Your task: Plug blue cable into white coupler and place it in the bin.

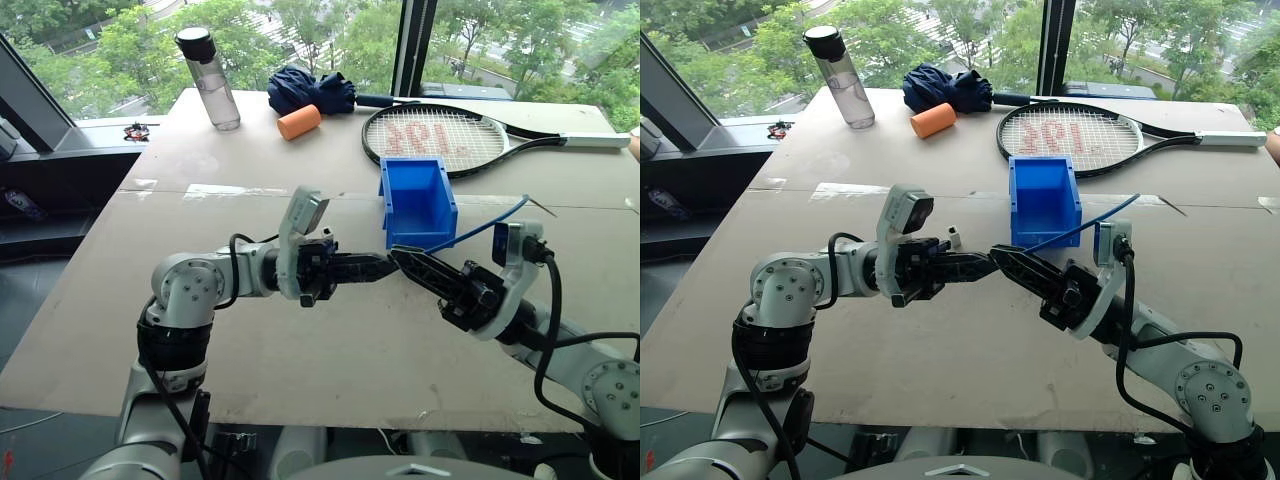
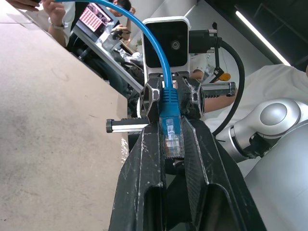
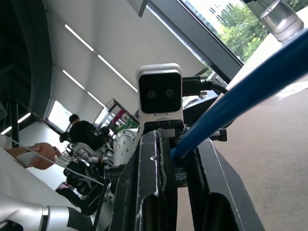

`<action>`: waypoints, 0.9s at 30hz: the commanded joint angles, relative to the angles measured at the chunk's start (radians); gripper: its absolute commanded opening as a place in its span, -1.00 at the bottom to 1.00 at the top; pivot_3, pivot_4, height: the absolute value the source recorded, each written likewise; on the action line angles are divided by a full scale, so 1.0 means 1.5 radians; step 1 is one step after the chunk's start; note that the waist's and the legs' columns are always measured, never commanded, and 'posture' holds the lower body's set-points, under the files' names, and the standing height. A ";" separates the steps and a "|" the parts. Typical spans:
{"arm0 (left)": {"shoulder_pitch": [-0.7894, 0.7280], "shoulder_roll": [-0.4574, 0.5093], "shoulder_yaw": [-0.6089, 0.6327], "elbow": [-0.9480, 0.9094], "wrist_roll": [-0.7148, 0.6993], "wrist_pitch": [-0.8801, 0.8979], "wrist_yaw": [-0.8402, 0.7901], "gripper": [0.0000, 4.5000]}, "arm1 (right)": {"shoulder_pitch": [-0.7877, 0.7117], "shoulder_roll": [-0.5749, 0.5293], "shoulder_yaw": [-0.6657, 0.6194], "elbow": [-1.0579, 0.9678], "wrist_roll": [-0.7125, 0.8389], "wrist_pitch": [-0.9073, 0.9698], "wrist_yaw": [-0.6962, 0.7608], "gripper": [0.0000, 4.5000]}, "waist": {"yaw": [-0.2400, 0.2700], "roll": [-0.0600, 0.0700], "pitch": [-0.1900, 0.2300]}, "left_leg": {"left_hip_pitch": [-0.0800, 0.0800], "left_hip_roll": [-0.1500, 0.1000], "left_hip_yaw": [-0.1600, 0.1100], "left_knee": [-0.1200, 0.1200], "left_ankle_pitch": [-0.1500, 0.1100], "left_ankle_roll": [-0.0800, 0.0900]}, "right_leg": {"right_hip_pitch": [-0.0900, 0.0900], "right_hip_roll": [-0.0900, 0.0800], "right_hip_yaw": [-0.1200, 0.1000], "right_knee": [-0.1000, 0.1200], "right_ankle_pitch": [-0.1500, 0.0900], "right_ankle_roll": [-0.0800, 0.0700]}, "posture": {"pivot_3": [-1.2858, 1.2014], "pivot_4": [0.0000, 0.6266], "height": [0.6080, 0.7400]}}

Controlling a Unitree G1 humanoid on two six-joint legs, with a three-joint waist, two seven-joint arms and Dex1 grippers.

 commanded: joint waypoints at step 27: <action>-0.128 0.002 -0.136 0.595 0.687 -0.833 -0.054 0.45 | 0.100 0.001 -0.049 -0.066 -0.057 -0.074 -0.008 -1.00 | 0.014 -0.002 0.001 | -0.002 -0.001 0.006 -0.002 0.000 0.000 | -0.003 -0.002 0.001 -0.001 0.002 0.003 | 0.03 -0.52 1.00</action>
